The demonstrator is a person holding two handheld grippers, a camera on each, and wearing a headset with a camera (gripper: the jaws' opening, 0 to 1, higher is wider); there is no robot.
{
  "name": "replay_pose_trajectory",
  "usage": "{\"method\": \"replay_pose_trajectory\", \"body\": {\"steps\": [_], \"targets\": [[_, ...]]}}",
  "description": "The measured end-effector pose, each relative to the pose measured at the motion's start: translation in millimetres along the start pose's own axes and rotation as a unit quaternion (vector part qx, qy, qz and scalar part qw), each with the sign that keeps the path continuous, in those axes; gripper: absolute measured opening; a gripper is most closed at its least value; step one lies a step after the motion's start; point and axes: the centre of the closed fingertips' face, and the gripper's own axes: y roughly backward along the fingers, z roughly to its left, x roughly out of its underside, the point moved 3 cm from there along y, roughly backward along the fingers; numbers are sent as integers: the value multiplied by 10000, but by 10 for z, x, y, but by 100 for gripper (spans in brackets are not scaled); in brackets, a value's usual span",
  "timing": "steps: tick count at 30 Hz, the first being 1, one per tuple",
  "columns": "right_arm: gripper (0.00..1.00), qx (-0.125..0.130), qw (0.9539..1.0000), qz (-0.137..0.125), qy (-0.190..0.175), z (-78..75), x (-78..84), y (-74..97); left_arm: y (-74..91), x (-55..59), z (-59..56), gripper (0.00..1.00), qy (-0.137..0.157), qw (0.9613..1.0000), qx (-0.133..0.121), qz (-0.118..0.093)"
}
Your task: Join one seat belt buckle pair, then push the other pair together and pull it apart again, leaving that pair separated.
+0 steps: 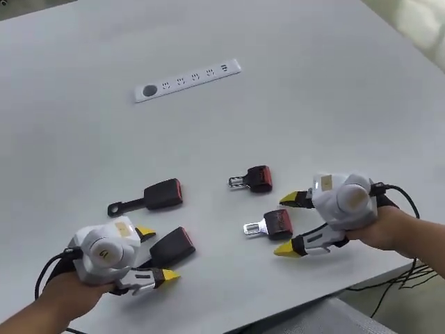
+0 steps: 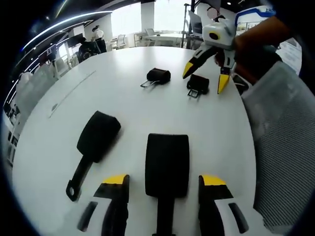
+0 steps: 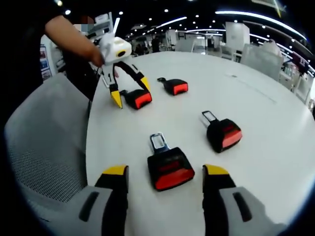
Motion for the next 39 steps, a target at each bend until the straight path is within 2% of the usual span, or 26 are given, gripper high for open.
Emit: {"method": "replay_pose_trajectory", "body": {"steps": [4, 5, 7, 9, 13, 15, 16, 17, 22, 31, 39], "targets": [[56, -147, 9991, 327, 214, -5, 63, -4, -11, -24, -23, 53, -314, 9993, 215, 42], [54, -138, 9991, 241, 330, -22, 33, -9, -16, -30, -21, 51, -332, 9992, 230, 62], [52, -162, 9988, 331, 323, -28, 56, 3, -16, -50, -39, 38, -540, 9977, 394, 102], [51, -184, 9983, 363, 428, -35, 56, 3, -17, -65, -38, 35, -665, 9964, 498, 149], [47, -183, 9972, 392, 603, -52, 51, -11, -4, -42, -25, 34, -1072, 9907, 755, 365], [41, -159, 9963, 443, 716, -60, 56, -12, 0, -43, -21, 34, -1206, 9881, 833, 458], [36, -167, 9957, 489, 772, -57, 63, -2, 4, -41, -20, 34, -1345, 9854, 896, 532], [36, -190, 9963, 501, 670, -60, 68, -1, -2, -44, -16, 34, -1413, 9840, 922, 566], [35, -258, 9963, 386, 728, -83, 71, 9, 3, -42, -22, 34, -1485, 9823, 975, 589], [34, -264, 9976, 189, 606, -87, 64, -10, 3, -38, -7, 34, -1420, 9835, 980, 539], [34, -324, 9982, -12, 506, -30, 6, -74, 0, -36, -7, 33, -1393, 9840, 1002, 484]]}}
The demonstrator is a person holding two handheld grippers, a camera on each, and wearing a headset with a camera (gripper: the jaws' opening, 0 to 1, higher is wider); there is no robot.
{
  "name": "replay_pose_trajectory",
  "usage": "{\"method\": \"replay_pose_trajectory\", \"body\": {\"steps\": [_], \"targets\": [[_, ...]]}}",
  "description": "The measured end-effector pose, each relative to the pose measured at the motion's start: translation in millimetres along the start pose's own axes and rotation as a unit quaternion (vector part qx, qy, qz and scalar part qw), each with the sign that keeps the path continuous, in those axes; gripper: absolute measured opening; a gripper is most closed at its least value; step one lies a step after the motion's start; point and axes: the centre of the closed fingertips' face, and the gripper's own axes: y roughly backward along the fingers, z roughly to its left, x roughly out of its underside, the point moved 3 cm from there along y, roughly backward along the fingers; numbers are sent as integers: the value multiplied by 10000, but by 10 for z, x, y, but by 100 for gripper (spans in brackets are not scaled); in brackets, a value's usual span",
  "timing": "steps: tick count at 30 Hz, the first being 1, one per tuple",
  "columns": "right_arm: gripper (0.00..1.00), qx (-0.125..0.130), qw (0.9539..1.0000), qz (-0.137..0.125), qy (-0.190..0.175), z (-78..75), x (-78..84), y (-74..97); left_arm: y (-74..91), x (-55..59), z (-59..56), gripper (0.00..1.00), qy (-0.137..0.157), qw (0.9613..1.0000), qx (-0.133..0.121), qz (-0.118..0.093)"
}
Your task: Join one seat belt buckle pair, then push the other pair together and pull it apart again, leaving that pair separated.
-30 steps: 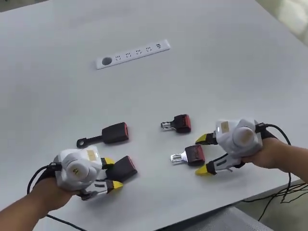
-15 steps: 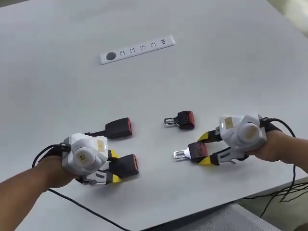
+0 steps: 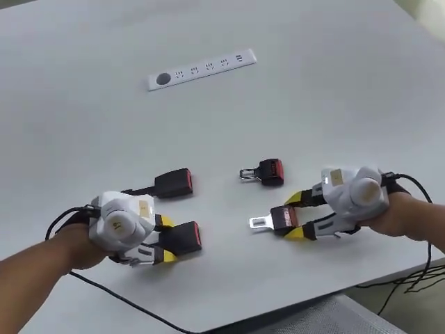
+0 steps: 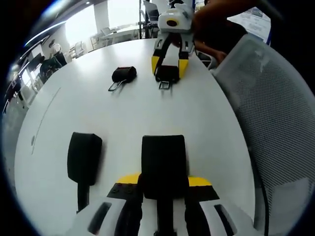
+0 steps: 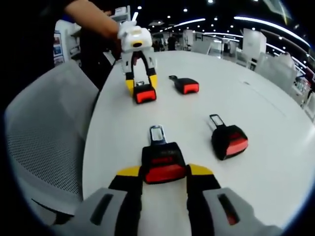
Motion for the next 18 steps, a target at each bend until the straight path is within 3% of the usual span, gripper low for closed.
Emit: {"method": "replay_pose_trajectory", "body": {"steps": [18], "targets": [[34, -151, 9986, -500, -101, 183, -298, -359, -3, 2, 1, 33, -35, 9999, 48, 103]]}}
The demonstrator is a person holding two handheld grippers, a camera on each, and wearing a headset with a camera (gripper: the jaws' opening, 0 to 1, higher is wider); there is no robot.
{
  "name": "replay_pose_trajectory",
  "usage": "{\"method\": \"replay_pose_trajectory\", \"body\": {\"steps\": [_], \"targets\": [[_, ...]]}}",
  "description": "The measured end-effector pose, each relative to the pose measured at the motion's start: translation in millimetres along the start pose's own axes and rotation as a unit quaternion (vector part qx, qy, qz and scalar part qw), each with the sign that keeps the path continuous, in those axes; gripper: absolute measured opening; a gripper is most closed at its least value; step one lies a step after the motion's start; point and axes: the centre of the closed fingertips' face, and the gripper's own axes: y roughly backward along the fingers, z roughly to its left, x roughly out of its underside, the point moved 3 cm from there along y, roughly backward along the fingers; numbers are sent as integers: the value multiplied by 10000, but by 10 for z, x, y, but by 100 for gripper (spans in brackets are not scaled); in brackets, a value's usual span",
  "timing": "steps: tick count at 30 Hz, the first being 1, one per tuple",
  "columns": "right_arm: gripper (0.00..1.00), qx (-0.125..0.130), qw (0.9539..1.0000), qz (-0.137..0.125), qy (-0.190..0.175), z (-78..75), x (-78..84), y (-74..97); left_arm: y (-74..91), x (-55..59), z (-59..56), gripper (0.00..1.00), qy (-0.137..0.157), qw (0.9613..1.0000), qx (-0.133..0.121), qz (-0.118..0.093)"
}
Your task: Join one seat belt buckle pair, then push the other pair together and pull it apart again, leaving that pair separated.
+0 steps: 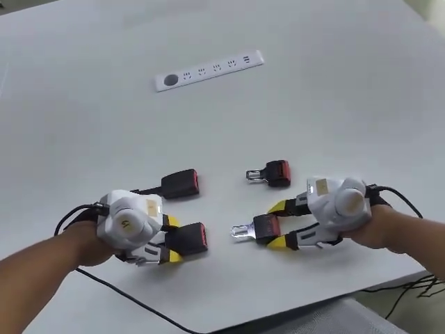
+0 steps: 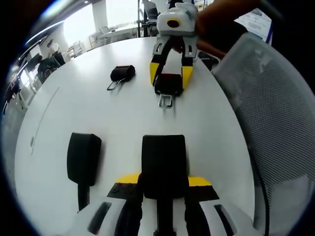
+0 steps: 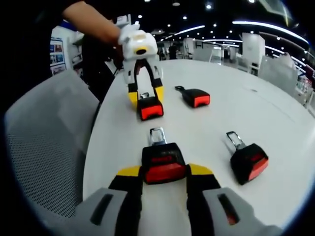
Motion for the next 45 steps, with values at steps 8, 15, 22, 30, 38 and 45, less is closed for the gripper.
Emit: {"method": "replay_pose_trajectory", "body": {"steps": [8, 15, 22, 30, 38, 45], "targets": [[34, -102, 9999, -129, -10, 82, -157, -194, -2, -4, -2, 33, -84, 9999, 19, 92], [34, -138, 9998, -111, 0, 97, -244, -306, -10, -18, -5, 33, -178, 9996, 43, 235], [34, -86, 9998, 63, 167, 95, -247, -330, -9, -15, -5, 33, -298, 9990, 74, 335], [34, 30, 9994, 203, 276, 121, -298, -414, -18, -33, -16, 33, -432, 9980, 101, 446], [34, 74, 9997, 191, 154, 135, -315, -446, -23, -39, -19, 33, -492, 9974, 93, 510], [34, 77, 9996, 206, 155, 137, -331, -479, -31, -47, -17, 33, -584, 9965, 125, 591]]}}
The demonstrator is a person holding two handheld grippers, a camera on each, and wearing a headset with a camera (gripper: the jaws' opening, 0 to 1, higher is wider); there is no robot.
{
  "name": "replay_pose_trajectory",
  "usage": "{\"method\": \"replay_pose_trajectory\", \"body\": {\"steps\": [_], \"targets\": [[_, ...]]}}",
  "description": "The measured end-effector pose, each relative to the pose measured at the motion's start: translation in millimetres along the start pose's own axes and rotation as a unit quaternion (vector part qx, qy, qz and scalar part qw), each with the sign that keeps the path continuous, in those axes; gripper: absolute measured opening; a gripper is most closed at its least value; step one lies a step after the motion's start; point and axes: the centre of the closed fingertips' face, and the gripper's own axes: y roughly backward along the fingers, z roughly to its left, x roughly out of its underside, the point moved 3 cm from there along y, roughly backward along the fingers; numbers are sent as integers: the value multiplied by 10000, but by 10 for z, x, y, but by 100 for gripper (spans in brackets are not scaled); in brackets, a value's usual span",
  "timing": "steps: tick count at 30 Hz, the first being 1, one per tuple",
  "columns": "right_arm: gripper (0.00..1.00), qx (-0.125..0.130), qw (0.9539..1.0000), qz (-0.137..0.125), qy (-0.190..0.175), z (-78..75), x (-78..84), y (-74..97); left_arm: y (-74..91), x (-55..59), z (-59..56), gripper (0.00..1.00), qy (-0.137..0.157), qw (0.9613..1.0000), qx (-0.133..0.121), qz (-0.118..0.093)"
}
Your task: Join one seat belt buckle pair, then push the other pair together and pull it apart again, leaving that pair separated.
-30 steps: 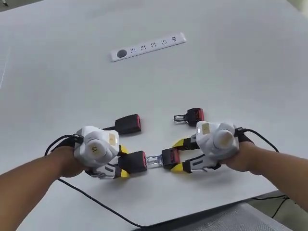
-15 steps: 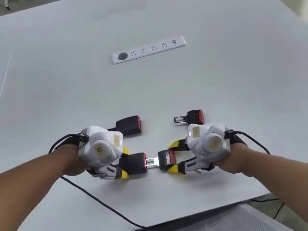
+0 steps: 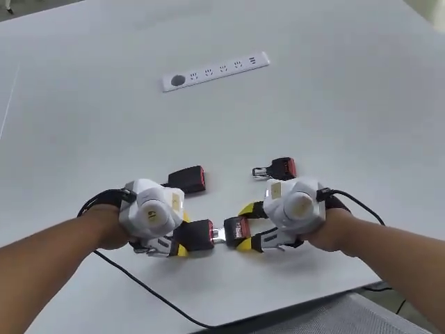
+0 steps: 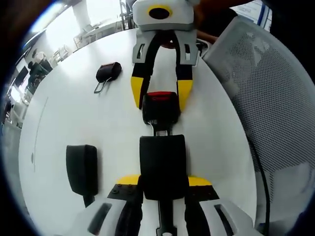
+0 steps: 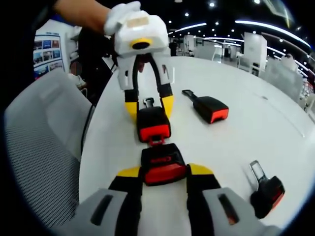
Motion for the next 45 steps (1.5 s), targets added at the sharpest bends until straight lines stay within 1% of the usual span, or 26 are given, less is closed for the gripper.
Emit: {"method": "replay_pose_trajectory", "body": {"steps": [3, 7, 10, 11, 12, 13, 15, 19, 22, 26, 32, 35, 40, 45], "targets": [[34, -10, 10000, 26, -1, 6, -21, -14, 0, -1, -4, 33, -49, 10000, 1, -11], [34, 23, 10000, 74, -15, 12, -38, -44, 3, 5, 1, 33, -51, 10000, 6, -78], [34, 93, 9999, 44, -86, 12, -37, -54, -1, -8, 4, 33, -92, 10000, 25, -9], [34, 106, 9999, 38, -96, 11, -37, -54, -1, -7, 6, 33, -79, 10000, 27, -2], [35, 160, 9997, -25, -204, 15, -44, -62, 0, -5, 5, 33, -87, 10000, 32, -6], [35, 178, 9996, -29, -226, 15, -44, -64, 0, -3, 3, 33, -69, 10000, 29, -34], [35, 216, 9995, -12, -224, 17, -52, -74, 0, 1, 2, 33, -57, 10000, 26, -45], [35, 343, 9989, 15, -334, 28, -64, -88, 0, -2, 5, 33, -60, 10000, 43, 8], [35, 386, 9988, 102, -279, 49, -67, -79, 3, 3, 0, 33, -26, 10000, 21, -21], [35, 544, 9976, 62, -416, 57, -57, -76, 2, 3, 4, 33, 23, 10000, 16, -16], [35, 676, 9964, 36, -512, 96, -40, -46, 4, 3, 1, 33, 30, 10000, -3, 12], [35, 682, 9963, 69, -521, 92, -40, -50, 4, 1, 3, 33, 23, 10000, 14, 14], [35, 778, 9955, 125, -518, 89, -43, -61, 5, -1, -1, 33, -15, 10000, 21, 28], [35, 809, 9948, 137, -609, 88, -50, -64, 3, -2, -6, 33, -39, 10000, 18, 43]]}}
